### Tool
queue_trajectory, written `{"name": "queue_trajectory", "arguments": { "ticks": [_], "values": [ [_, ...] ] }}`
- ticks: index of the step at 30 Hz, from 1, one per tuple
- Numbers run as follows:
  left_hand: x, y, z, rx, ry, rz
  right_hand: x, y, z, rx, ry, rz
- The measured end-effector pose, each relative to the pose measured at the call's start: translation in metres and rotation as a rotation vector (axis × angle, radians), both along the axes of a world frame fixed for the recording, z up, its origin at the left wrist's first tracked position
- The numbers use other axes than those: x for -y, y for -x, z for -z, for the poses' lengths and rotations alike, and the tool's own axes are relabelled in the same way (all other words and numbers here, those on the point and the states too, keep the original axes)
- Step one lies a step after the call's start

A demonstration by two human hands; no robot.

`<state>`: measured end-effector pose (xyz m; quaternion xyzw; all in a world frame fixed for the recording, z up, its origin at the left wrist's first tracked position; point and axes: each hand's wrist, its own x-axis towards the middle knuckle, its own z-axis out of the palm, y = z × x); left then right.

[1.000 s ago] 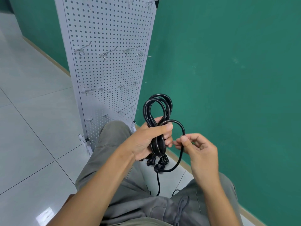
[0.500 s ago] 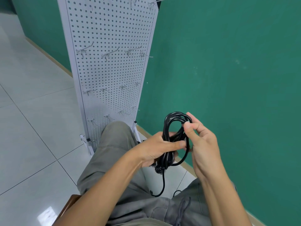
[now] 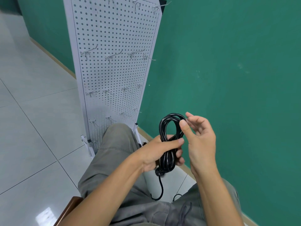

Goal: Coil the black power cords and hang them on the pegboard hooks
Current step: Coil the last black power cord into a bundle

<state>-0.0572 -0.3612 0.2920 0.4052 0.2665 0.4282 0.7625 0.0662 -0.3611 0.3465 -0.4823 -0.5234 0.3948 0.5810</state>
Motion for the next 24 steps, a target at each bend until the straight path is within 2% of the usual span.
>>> {"name": "queue_trajectory", "arguments": {
  "ticks": [4,9,13,17,20,24],
  "values": [
    [-0.006,0.006,-0.003,0.104,0.019,-0.162,0.002,0.001,0.011,-0.086,0.097,-0.11],
    [-0.018,0.023,-0.004,0.248,0.038,-0.376,0.016,0.01,0.044,0.171,0.267,-0.387],
    [-0.025,0.037,-0.006,0.384,0.089,-0.579,0.023,0.018,0.061,0.319,0.332,-0.483],
    [-0.033,0.05,-0.001,0.462,0.118,-0.792,0.024,0.02,0.068,0.546,0.347,-0.542],
    [-0.036,0.057,0.008,0.38,0.121,-0.94,0.026,0.018,0.066,0.628,0.296,-0.583],
    [-0.04,0.058,0.021,-0.005,0.041,-1.13,0.025,0.015,0.052,0.821,0.141,-0.527]
  ]
}}
